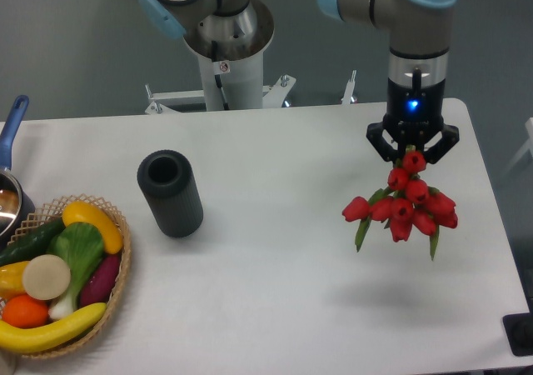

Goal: Pick up the flowers from the vase
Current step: 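Carry the tulip bunch away from the vase over the open table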

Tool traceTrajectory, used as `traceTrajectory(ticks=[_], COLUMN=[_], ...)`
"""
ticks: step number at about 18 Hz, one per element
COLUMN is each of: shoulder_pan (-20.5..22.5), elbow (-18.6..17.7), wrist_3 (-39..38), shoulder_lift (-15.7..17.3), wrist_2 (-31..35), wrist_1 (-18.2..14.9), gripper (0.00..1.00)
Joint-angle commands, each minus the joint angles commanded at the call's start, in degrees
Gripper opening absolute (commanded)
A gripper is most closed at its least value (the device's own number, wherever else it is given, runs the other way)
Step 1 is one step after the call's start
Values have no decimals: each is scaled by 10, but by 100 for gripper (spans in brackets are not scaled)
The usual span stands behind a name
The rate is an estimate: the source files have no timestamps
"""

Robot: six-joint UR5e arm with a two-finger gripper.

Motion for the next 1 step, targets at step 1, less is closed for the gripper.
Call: traceTrajectory(ticks=[1], shoulder_pan=[-1], elbow=[7], wrist_3=[0], shoulder_lift=[-5], wrist_2=[5], wrist_1=[-5], gripper=[0])
